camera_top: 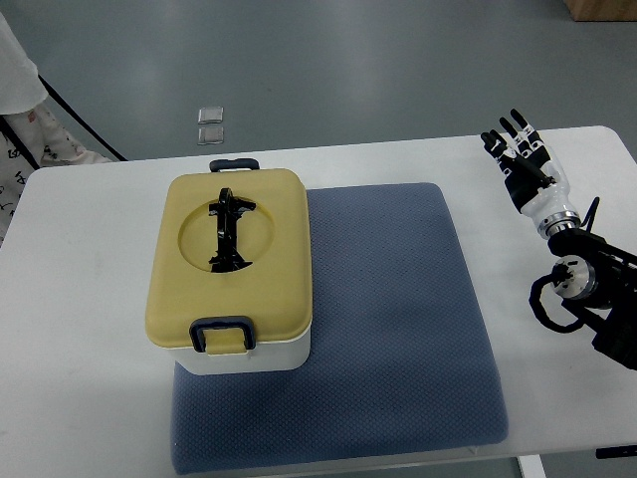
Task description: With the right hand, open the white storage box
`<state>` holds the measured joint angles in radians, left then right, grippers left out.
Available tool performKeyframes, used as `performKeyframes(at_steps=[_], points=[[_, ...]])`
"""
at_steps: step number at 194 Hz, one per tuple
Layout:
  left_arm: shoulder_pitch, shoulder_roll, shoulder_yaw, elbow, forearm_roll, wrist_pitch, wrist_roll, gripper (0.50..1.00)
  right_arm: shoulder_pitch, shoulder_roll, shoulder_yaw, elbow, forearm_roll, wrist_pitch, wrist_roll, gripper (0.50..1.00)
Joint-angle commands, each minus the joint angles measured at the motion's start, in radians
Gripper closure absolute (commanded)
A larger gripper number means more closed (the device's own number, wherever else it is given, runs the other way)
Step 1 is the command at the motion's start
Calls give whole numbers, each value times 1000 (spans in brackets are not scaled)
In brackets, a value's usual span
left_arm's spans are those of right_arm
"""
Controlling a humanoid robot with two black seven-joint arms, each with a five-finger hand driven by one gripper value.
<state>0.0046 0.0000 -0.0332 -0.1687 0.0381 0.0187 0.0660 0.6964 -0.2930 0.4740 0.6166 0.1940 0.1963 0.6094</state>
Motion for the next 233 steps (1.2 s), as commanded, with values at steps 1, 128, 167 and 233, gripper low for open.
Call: performKeyframes(at_steps=[1, 128, 167, 233], points=[[0, 0, -1, 0, 0, 0, 0, 500, 0, 0, 0, 0, 1, 0, 0, 570], [0, 0, -10, 9, -4, 7, -2, 500, 11, -6, 0, 2, -4, -11, -2, 570], [0, 0, -8, 9, -4, 7, -2, 500, 15, -9, 3, 0, -4, -14, -2, 570], [0, 0, -10, 11, -4, 7, -2, 500, 48, -15, -12, 8, -4, -14, -3, 570]])
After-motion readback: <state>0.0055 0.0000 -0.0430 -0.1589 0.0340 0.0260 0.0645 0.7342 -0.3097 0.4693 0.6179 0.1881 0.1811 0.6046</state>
